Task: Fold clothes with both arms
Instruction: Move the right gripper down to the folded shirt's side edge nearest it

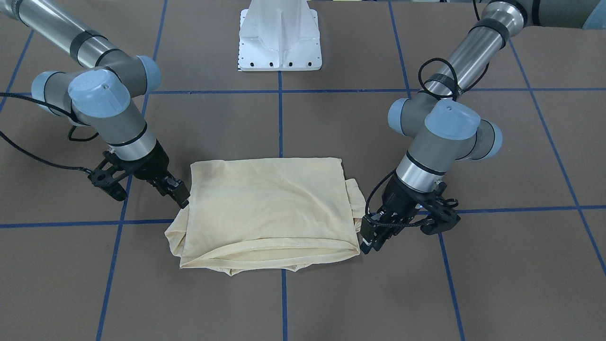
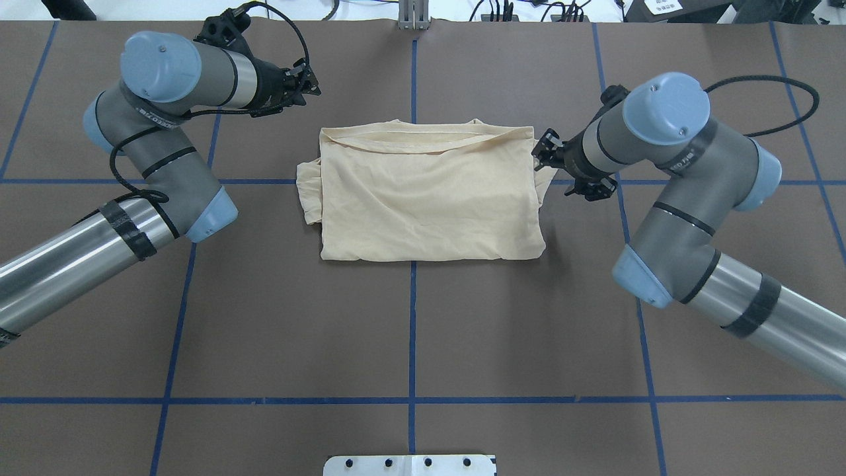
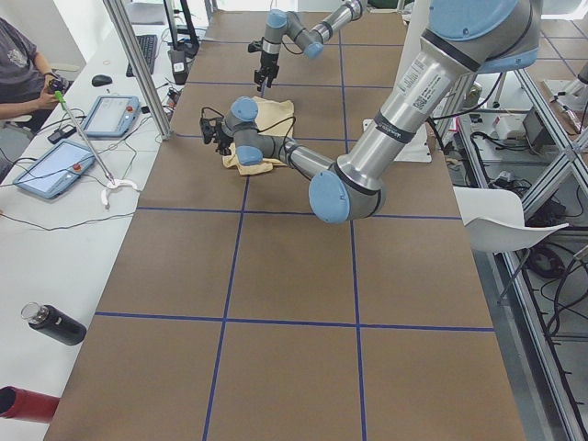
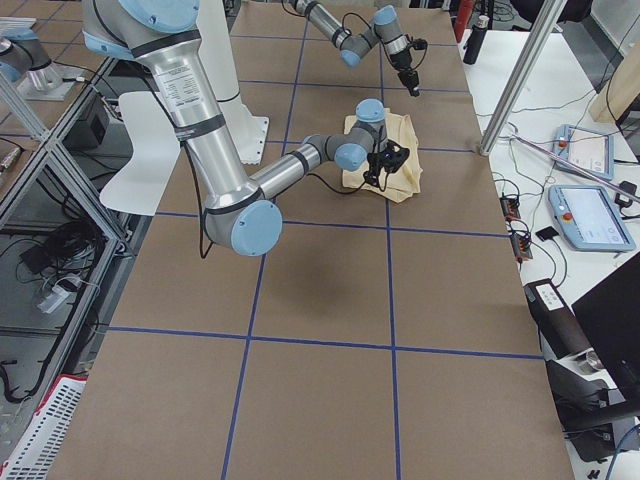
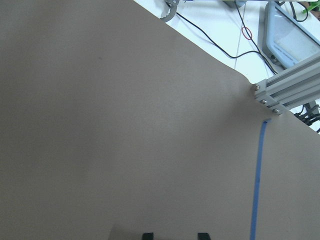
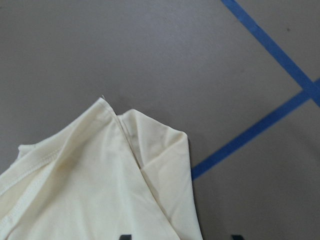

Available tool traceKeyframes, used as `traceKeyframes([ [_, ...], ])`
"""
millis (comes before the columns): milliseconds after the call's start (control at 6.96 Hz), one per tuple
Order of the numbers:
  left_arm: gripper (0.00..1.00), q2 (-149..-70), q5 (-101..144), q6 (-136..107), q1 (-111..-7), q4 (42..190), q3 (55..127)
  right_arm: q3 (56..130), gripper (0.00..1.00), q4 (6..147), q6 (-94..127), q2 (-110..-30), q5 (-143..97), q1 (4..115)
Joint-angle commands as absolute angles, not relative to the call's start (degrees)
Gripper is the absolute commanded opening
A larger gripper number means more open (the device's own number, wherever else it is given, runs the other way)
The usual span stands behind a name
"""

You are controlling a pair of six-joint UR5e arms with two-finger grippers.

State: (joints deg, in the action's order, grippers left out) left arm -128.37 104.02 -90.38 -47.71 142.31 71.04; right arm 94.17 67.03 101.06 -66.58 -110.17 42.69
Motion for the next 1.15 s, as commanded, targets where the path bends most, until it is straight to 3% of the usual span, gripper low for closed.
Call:
traceKeyframes([
  [0, 0.41, -127.0, 104.0, -90.3, -48.3, 142.5, 72.4, 100.1, 0.76, 66.8, 106.1, -71.5, -107.8, 37.5],
  [144, 0.41, -126.7, 103.8, -89.6, -48.3, 142.5, 72.3, 99.6, 0.77, 66.8, 106.9, -70.8, -101.8, 32.9],
  [718, 0.41, -126.4, 103.7, -88.2, -48.2, 142.6, 72.0, 99.0, 0.73, 66.9, 106.9, -70.8, -101.1, 31.8],
  [862, 0.41, -126.4, 103.6, -88.2, -48.2, 142.6, 72.0, 99.0, 0.54, 67.0, 107.4, -70.7, -101.0, 31.8],
  [1006, 0.41, -125.6, 103.6, -88.2, -48.2, 142.6, 72.0, 98.9, 0.02, 66.9, 109.1, -70.7, -101.0, 31.8],
])
